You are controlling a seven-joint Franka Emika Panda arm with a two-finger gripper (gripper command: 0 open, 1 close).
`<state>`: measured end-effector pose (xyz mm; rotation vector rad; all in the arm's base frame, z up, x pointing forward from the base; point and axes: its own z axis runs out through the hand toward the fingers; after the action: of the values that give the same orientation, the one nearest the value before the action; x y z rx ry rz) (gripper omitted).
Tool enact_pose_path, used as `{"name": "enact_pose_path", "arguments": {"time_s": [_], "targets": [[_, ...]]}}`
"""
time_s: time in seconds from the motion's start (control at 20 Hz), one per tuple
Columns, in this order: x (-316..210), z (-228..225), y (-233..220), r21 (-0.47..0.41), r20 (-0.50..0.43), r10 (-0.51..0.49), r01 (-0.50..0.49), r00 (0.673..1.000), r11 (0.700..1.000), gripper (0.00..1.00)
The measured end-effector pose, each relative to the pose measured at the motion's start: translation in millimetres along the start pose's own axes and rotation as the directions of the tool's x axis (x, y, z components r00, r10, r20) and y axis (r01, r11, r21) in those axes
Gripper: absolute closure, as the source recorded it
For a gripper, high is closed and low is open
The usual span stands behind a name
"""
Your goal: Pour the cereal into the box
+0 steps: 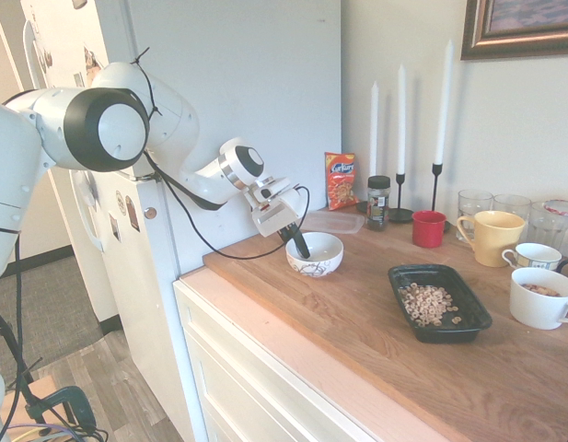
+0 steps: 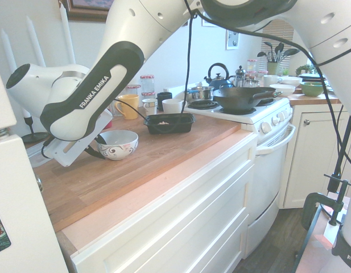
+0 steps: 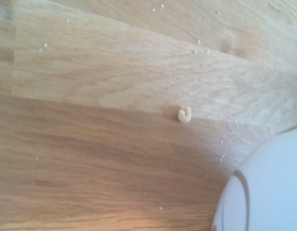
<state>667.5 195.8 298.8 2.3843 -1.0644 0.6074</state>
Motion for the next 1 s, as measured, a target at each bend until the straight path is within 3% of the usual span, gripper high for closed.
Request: {"name": "enact_pose_path", "arguments": {"time_s": [0.4,0.75,1.0], "targets": [[3,1,1,0.004,0.019,0.042,-0.042,0.999,0.999,0.00],[59,-33,25,0.110,0.247,0.186,-0.218,0.951,0.970,0.00],[94,-39,60,0.157,0.386,0.190,-0.267,0.903,0.951,0.00]]}}
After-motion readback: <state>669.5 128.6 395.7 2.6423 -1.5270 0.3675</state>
